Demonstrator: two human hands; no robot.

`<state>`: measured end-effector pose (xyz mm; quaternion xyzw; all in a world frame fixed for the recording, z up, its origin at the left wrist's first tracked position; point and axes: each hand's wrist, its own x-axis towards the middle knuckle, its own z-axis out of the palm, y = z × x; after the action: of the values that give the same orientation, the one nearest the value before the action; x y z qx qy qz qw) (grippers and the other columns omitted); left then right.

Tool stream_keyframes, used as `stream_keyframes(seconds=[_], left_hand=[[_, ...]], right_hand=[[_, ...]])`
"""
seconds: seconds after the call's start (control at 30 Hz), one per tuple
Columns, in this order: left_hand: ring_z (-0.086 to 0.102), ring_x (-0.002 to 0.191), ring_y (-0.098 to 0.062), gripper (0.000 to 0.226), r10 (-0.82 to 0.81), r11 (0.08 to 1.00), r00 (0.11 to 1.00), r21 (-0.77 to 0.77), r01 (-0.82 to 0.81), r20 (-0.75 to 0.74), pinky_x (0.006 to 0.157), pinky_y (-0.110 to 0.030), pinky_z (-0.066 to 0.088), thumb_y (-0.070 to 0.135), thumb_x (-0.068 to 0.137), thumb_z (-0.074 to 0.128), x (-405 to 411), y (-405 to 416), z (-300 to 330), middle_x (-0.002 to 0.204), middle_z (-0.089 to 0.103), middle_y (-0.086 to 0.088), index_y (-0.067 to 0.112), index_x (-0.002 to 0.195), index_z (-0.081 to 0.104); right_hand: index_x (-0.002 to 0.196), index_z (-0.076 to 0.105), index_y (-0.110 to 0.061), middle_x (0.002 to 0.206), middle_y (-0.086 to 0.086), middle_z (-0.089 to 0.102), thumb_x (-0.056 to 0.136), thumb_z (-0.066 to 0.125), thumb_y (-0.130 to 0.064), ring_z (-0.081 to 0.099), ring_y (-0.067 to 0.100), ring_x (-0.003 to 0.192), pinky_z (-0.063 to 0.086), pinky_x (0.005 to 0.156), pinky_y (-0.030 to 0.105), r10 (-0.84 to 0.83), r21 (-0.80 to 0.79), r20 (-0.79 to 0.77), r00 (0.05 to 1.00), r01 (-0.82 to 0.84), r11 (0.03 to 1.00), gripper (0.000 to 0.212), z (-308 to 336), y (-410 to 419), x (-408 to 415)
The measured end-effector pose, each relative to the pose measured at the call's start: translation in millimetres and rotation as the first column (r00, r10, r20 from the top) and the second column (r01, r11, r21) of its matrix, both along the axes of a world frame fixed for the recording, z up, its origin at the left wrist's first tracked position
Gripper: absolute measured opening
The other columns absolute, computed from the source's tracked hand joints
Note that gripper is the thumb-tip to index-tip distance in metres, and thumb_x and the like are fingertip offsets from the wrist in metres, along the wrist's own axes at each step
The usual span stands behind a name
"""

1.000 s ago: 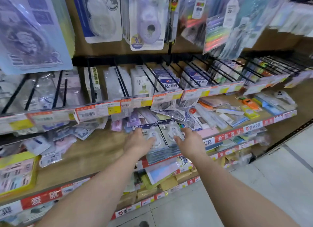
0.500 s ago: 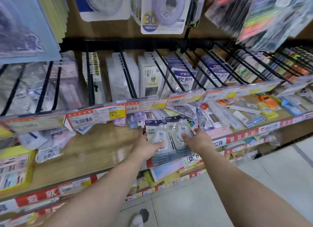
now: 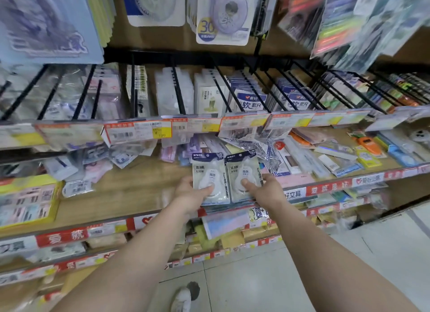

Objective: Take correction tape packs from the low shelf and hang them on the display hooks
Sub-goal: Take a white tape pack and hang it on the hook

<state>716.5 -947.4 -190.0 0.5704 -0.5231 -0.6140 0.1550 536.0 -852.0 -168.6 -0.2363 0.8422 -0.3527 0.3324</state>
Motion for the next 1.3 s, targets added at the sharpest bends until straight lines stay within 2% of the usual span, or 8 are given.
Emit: stream_keyframes(seconds=[0.23,0.37,0.43,0.6,0.77,0.9,1.2,1.3], left_hand=[[0.062,0.096,-0.021,0.042,0.104,0.993,0.988,-0.042,-0.110,-0.116,0.081,-0.034,0.053,0.018,0.087,0.076,38,44,20,0.112,0.062,-0.001,0.021,0.116,0.046],[0.060,0.101,-0.021,0.054,0.179,0.974,0.976,-0.120,-0.194,-0.126,0.093,-0.036,0.051,0.021,0.088,0.075,73,73,34,0.112,0.059,0.001,0.015,0.132,0.046],[0.062,0.104,-0.024,0.056,0.234,0.957,0.964,-0.144,-0.251,-0.124,0.097,-0.041,0.051,0.023,0.087,0.076,95,86,38,0.117,0.062,0.000,0.015,0.134,0.046],[0.055,0.092,-0.016,0.040,0.401,0.888,0.904,-0.182,-0.423,-0.147,0.082,-0.033,0.047,0.021,0.090,0.072,164,111,56,0.096,0.055,0.009,0.025,0.116,0.042],[0.062,0.099,-0.023,0.045,0.555,0.783,0.811,-0.213,-0.584,-0.182,0.090,-0.040,0.053,0.016,0.090,0.072,237,124,68,0.118,0.064,-0.004,0.020,0.127,0.047],[0.062,0.093,-0.019,0.052,0.646,0.689,0.720,-0.211,-0.693,-0.253,0.075,-0.031,0.051,0.010,0.090,0.071,300,129,76,0.109,0.065,0.004,0.026,0.131,0.043],[0.068,0.105,-0.027,0.068,0.727,0.537,0.592,-0.250,-0.806,-0.347,0.096,-0.053,0.053,0.009,0.086,0.074,489,109,103,0.119,0.066,0.003,0.031,0.141,0.039],[0.066,0.101,-0.022,0.064,0.730,0.497,0.580,-0.301,-0.814,-0.361,0.087,-0.042,0.056,0.006,0.088,0.072,555,99,111,0.119,0.065,0.002,0.026,0.139,0.041]], right_hand=[[0.144,0.036,-0.013,0.113,0.010,0.060,0.085,0.076,-0.035,0.061,0.016,0.080,0.052,0.061,0.027,0.110,-0.166,0.216,0.970,-0.075,0.983,0.075,12,28,31],[0.134,0.043,-0.013,0.117,0.012,0.065,0.082,0.079,-0.033,0.063,0.021,0.086,0.058,0.071,0.037,0.207,-0.201,0.274,0.939,-0.155,0.967,0.066,18,38,56],[0.132,0.045,-0.014,0.116,0.013,0.065,0.082,0.079,-0.033,0.062,0.021,0.085,0.055,0.064,0.032,0.271,-0.221,0.279,0.921,-0.213,0.952,0.063,21,39,74],[0.126,0.046,-0.018,0.111,0.004,0.066,0.088,0.073,-0.029,0.064,0.016,0.085,0.052,0.066,0.028,0.449,-0.274,0.268,0.852,-0.379,0.884,0.048,30,31,139],[0.122,0.051,-0.022,0.111,0.000,0.072,0.073,0.083,-0.044,0.071,0.020,0.093,0.060,0.079,0.041,0.588,-0.326,0.212,0.781,-0.511,0.795,0.063,45,16,221],[0.114,0.049,-0.023,0.105,0.006,0.070,0.088,0.073,-0.016,0.065,0.009,0.068,0.051,0.054,0.023,0.671,-0.361,0.188,0.718,-0.585,0.727,0.036,53,-1,287],[0.121,0.046,-0.021,0.105,0.005,0.070,0.089,0.071,-0.018,0.070,0.026,0.086,0.061,0.075,0.040,0.787,-0.427,0.086,0.611,-0.691,0.583,0.041,84,-47,488],[0.118,0.048,-0.030,0.112,0.006,0.070,0.086,0.073,-0.021,0.070,0.020,0.088,0.059,0.072,0.037,0.800,-0.485,0.115,0.588,-0.670,0.562,0.042,92,-56,557]])
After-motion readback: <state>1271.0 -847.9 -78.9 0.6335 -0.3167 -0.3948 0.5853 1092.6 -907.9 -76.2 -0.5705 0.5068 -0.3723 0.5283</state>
